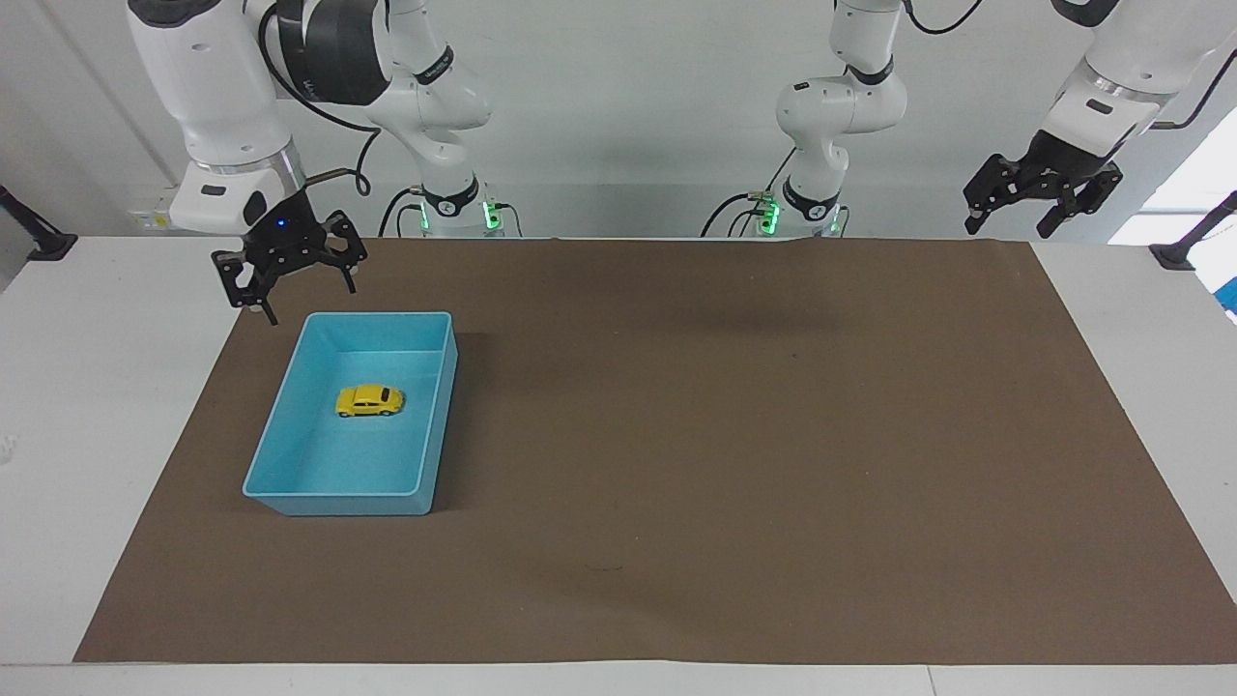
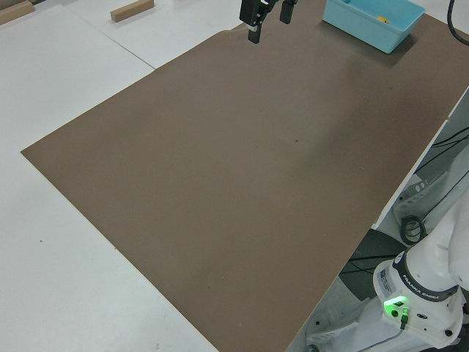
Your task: Wind up and store yellow beetle car
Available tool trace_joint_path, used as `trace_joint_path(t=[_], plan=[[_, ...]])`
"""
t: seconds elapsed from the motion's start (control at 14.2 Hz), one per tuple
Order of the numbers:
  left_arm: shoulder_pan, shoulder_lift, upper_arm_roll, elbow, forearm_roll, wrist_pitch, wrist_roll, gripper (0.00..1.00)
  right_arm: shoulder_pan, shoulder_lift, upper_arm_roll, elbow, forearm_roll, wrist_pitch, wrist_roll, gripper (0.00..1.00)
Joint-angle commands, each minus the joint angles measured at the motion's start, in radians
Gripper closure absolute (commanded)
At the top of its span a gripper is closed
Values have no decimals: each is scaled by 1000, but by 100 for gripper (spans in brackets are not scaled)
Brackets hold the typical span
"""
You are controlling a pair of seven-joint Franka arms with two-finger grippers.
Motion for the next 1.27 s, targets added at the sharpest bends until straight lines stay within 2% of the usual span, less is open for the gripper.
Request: trace_joint_path(t=[0.0, 0.14, 0.35, 0.42, 0.64, 0.78, 0.92, 1.2], plan=[[-2, -17, 2, -12, 14, -6, 7, 0, 18, -22, -19, 2, 12, -44, 167, 0], [-2, -17, 4, -12, 14, -6, 7, 0, 15, -20, -22, 14, 23, -101, 259, 0], [-2, -17, 4, -12, 14, -6, 7, 0, 18, -20, -111, 30, 222, -152, 359, 0], [-2, -17, 4, -12, 14, -6, 7, 0, 17, -20, -125, 31, 233, -154, 361, 0], [-2, -17, 2, -12, 14, -6, 7, 0, 23, -25, -113, 37, 189, -152, 388, 0], [-2, -17, 2, -12, 14, -4, 7, 0, 38, -25, -104, 77, 129, -158, 436, 0], [-2, -17, 2, -12, 14, -6, 7, 0, 38, -25, -102, 79, 127, -173, 517, 0], [-2, -17, 2, -12, 14, -6, 7, 0, 38, -26, -101, 110, 110, -222, 525, 0]])
